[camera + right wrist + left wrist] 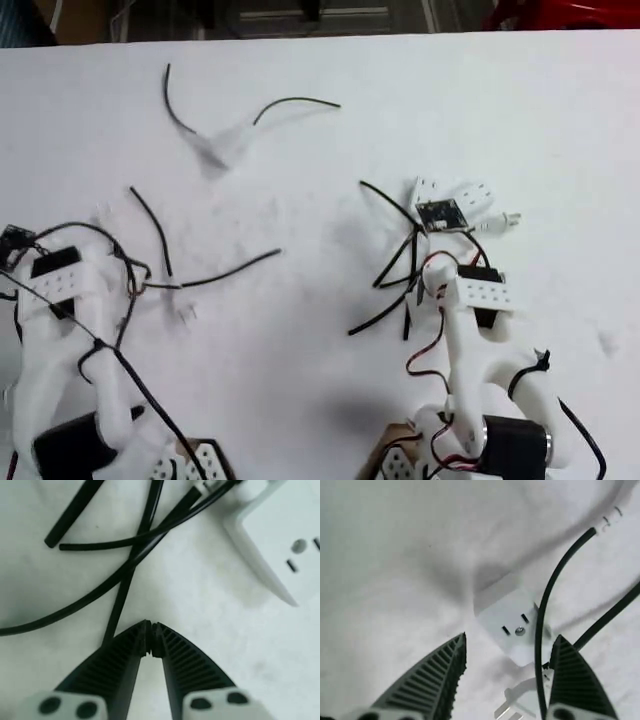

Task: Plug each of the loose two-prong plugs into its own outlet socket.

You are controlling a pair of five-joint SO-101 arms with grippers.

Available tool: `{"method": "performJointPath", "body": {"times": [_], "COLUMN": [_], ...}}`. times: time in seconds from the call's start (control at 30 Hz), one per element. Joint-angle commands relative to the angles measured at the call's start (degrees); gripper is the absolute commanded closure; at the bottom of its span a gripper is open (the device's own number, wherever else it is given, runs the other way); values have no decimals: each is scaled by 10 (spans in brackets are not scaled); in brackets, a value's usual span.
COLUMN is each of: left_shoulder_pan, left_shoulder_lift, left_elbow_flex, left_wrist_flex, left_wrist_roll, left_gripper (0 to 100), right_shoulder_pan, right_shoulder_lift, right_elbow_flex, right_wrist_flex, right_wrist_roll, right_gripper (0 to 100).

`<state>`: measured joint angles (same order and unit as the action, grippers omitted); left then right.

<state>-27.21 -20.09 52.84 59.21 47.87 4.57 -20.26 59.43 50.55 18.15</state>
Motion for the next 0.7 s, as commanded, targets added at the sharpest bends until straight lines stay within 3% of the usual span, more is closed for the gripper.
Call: {"method": "performJointPath", "body": {"times": [0.0,0.2,0.43,0.67], "left_shoulder_pan": [26,29,19,-48], "left_shoulder_lift": [44,173,269,280], "left_elbow_flex": [-1,-41,-151,-209], "left_wrist_flex": [-43,-98,-16,35], "left_wrist_roll": [11,34,17,-289], "left_gripper": [736,736,733,736], "right_shoulder_pan": [-4,-4,-3,-3], "right_shoulder_lift": [0,0,0,0], "right_elbow_flex": [-2,-2,-2,-2], "right_wrist_flex": [-3,-3,-3,-3], "right_wrist_roll": [4,4,4,4], "right_gripper": [974,974,974,974]}}
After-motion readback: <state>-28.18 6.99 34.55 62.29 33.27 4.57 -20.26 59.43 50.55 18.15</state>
